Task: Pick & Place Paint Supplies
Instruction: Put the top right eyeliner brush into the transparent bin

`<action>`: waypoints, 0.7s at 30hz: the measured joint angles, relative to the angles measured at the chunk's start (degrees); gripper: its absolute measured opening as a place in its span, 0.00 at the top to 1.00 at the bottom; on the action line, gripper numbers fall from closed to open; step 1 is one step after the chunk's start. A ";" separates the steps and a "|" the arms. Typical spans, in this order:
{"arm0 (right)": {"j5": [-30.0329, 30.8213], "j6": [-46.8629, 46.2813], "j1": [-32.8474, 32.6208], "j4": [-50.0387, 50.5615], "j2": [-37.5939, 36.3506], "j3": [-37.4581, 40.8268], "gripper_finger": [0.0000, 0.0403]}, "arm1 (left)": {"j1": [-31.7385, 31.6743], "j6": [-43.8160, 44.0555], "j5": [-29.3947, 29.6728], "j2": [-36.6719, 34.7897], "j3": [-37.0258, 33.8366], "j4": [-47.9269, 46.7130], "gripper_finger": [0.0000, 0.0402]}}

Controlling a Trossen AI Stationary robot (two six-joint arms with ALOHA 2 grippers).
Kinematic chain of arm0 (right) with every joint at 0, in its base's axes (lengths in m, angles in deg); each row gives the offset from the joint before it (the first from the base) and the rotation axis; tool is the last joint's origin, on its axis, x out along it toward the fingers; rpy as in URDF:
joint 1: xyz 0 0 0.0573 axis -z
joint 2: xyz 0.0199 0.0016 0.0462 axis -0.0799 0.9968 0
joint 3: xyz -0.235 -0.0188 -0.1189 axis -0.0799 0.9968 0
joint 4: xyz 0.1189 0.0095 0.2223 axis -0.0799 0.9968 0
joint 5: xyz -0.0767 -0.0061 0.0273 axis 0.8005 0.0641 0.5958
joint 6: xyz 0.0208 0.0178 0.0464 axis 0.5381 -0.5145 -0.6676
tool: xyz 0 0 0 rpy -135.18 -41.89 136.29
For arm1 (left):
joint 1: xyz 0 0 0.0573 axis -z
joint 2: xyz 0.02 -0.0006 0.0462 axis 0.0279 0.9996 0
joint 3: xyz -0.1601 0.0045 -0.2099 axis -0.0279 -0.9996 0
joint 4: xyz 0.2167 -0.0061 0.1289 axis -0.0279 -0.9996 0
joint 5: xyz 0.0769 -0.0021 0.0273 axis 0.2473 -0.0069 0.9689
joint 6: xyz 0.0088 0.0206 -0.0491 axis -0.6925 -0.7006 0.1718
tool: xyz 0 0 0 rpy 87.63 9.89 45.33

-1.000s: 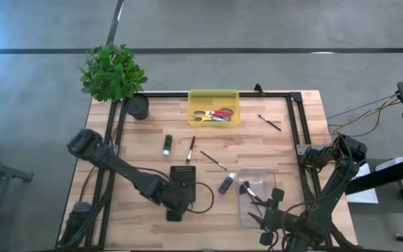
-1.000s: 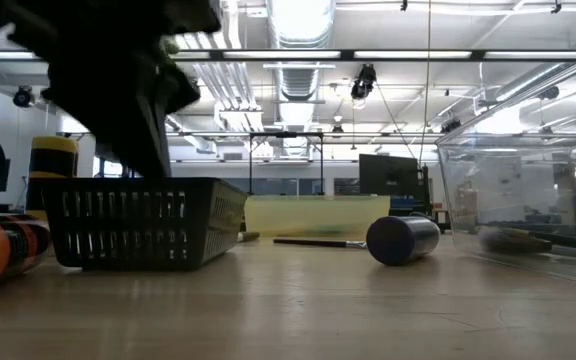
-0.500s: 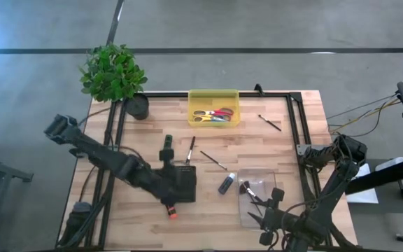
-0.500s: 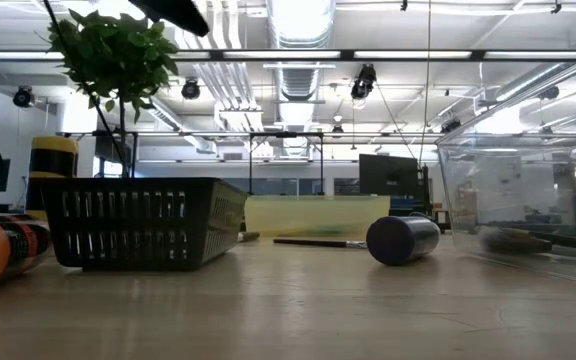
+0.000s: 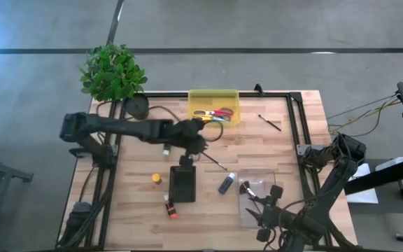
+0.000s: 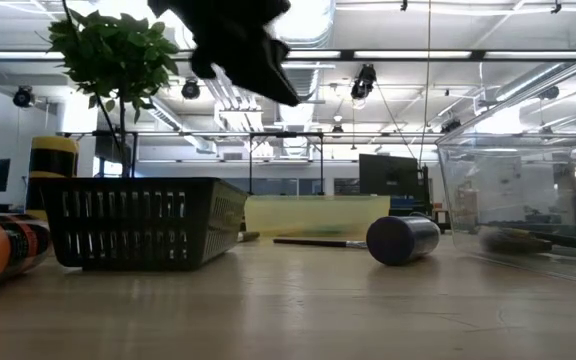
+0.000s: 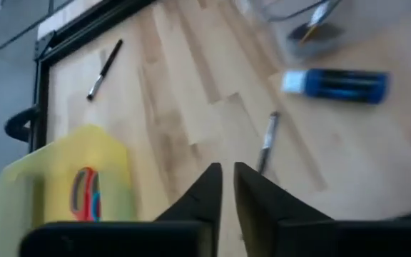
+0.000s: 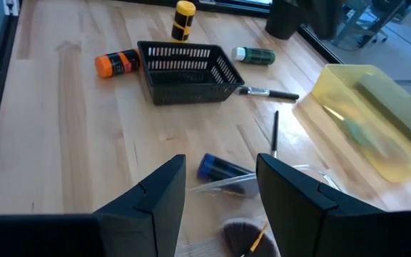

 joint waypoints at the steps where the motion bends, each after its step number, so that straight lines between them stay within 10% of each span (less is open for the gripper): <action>1: -0.02 0.01 -0.01 0.18 -0.07 0.01 0.58 | -1.11 -0.90 -0.80 1.32 0.73 0.28 0.85; 21: 2.03 7.34 0.68 1.91 -10.37 -0.66 0.58 | -2.85 -11.48 -7.63 18.53 17.24 -11.41 0.77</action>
